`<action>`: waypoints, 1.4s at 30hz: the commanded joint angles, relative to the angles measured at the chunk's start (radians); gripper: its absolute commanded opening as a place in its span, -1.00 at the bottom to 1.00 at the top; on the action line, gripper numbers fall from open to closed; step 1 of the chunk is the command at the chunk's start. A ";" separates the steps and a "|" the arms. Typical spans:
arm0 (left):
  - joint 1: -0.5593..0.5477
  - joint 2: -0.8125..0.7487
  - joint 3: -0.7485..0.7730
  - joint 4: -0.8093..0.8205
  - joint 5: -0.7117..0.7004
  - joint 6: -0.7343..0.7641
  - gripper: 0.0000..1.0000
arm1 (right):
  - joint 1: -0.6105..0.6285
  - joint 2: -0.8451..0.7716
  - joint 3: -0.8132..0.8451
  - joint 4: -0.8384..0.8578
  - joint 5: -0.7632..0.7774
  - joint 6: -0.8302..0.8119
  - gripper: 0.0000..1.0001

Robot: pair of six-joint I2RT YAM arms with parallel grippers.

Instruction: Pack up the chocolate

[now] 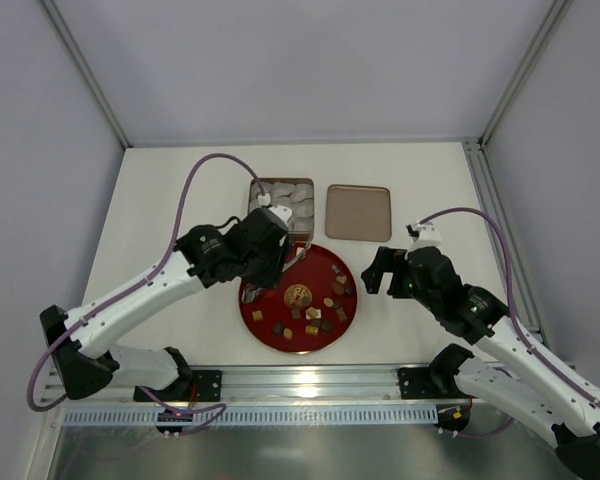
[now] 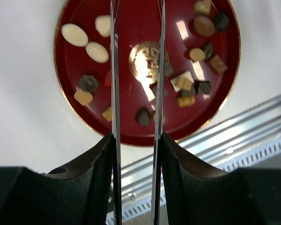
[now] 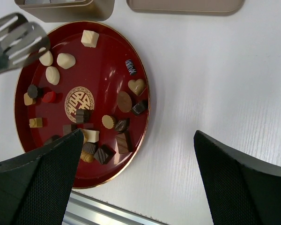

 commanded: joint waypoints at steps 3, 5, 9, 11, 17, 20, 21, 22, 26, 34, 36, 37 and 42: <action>-0.114 -0.153 -0.076 -0.066 0.000 -0.098 -0.17 | 0.000 -0.002 0.032 -0.013 0.029 -0.009 1.00; -0.158 -0.180 -0.097 -0.078 -0.004 -0.120 -0.17 | 0.000 -0.003 0.028 -0.014 0.032 -0.007 0.99; -0.241 -0.190 -0.145 -0.084 -0.023 -0.158 -0.17 | 0.000 -0.008 0.020 -0.013 0.039 -0.003 0.99; -0.298 -0.182 -0.159 -0.086 -0.033 -0.180 -0.18 | 0.000 -0.013 0.017 -0.014 0.040 -0.001 1.00; -0.368 -0.145 -0.165 -0.069 -0.055 -0.201 -0.17 | 0.000 -0.019 0.017 -0.033 0.055 -0.003 1.00; -0.384 -0.133 -0.163 -0.061 -0.050 -0.200 -0.17 | 0.000 -0.023 0.015 -0.040 0.057 -0.001 0.99; -0.387 -0.130 -0.165 -0.057 -0.049 -0.200 -0.16 | 0.000 -0.025 0.015 -0.040 0.057 -0.004 0.99; -0.391 -0.124 -0.165 -0.058 -0.049 -0.198 -0.16 | 0.000 -0.026 0.015 -0.042 0.063 -0.004 1.00; -0.395 -0.105 -0.172 -0.052 -0.047 -0.197 -0.15 | 0.000 -0.028 0.011 -0.042 0.062 -0.004 0.99; -0.402 -0.067 -0.168 -0.034 -0.047 -0.187 -0.13 | 0.000 -0.029 0.011 -0.044 0.062 -0.007 0.99; -0.405 -0.056 -0.168 -0.031 -0.043 -0.186 -0.13 | 0.000 -0.029 0.009 -0.047 0.063 -0.006 1.00; -0.405 -0.055 -0.168 -0.029 -0.041 -0.184 -0.13 | 0.000 -0.031 0.008 -0.045 0.063 -0.006 0.99; -0.410 -0.038 -0.174 -0.021 -0.035 -0.180 -0.13 | 0.000 -0.039 -0.006 -0.039 0.065 -0.003 0.99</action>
